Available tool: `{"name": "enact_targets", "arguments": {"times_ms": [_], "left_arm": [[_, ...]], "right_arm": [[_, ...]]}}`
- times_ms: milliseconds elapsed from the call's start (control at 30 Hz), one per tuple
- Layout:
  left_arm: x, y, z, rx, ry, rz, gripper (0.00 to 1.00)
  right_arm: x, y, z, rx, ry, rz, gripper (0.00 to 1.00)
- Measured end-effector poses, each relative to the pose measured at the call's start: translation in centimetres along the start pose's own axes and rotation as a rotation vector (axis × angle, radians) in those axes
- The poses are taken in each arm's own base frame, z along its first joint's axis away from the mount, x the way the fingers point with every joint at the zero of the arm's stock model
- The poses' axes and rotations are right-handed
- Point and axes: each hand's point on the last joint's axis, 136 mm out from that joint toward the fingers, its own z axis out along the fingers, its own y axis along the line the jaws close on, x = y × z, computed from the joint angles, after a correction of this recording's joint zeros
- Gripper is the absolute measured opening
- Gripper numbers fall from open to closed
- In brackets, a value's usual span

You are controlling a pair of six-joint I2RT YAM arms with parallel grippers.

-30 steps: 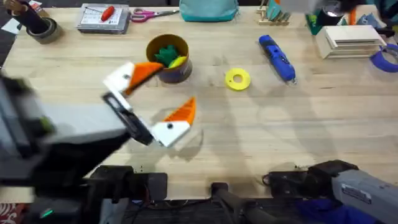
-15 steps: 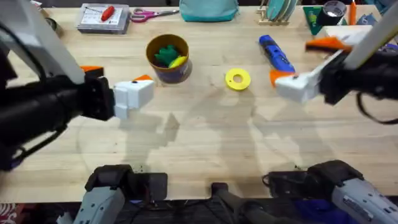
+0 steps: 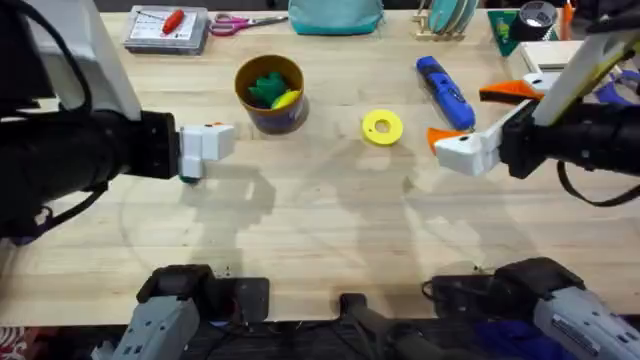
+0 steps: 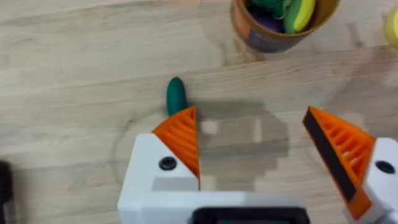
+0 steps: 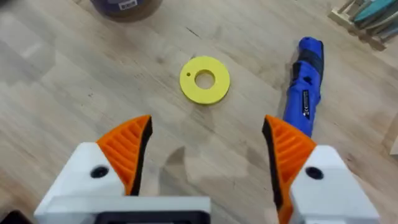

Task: Pick up the gripper from the table and insert it into the empty holder that is missing its gripper. Then pick up a screw, insert it into the mounting hole, and use the screwdriver to tighten it. Finally, clean up the table by picking up the vegetable and placing it into the bucket.

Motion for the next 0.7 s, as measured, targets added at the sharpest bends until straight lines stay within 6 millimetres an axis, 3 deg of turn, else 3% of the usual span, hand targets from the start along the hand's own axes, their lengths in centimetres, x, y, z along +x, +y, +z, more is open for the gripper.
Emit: {"name": "enact_targets", "arguments": {"times_ms": [200,333,500,700], "left_arm": [[1.7,2.1,0.1,-0.092,0.083,-0.066,0.986],[3.3,4.0,1.3,-0.148,0.196,-0.137,0.986],[4.2,5.4,5.0,-0.152,0.345,-0.170,0.985],[5.3,5.7,9.8,-0.086,0.481,-0.182,0.986]], "right_arm": [[0.0,0.0,0.0,0.000,0.000,0.000,0.995],[0.0,0.0,0.0,0.000,0.000,0.000,0.995],[0.0,0.0,0.0,0.000,0.000,0.000,0.995],[0.1,0.0,0.0,-0.001,0.004,0.001,0.995]]}}
